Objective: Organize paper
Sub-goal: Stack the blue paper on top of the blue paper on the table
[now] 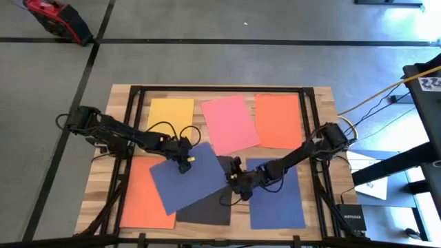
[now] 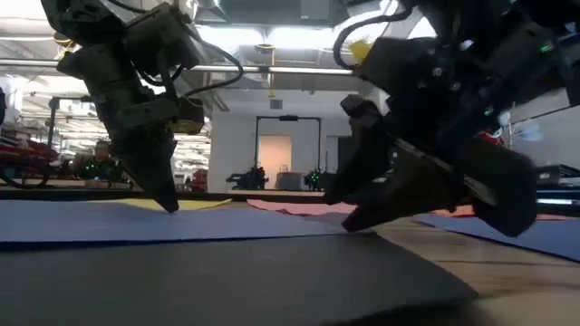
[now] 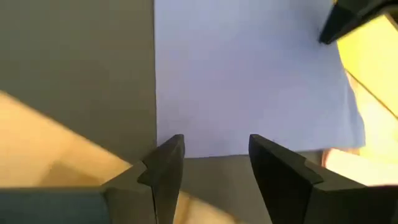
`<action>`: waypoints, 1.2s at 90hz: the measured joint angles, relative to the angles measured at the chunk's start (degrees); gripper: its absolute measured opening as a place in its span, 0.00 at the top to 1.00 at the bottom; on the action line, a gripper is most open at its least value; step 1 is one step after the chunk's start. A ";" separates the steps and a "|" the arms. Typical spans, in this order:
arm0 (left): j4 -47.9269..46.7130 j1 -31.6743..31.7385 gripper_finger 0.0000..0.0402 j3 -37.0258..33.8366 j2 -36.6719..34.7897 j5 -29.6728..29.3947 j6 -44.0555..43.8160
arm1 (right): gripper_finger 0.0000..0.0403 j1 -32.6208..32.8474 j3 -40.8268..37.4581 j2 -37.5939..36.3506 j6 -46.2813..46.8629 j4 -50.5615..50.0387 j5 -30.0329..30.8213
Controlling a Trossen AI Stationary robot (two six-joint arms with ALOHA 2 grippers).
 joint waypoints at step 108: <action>0.97 -3.87 1.00 5.44 4.35 -1.23 2.30 | 0.57 1.11 6.01 -0.11 0.49 -14.09 -0.48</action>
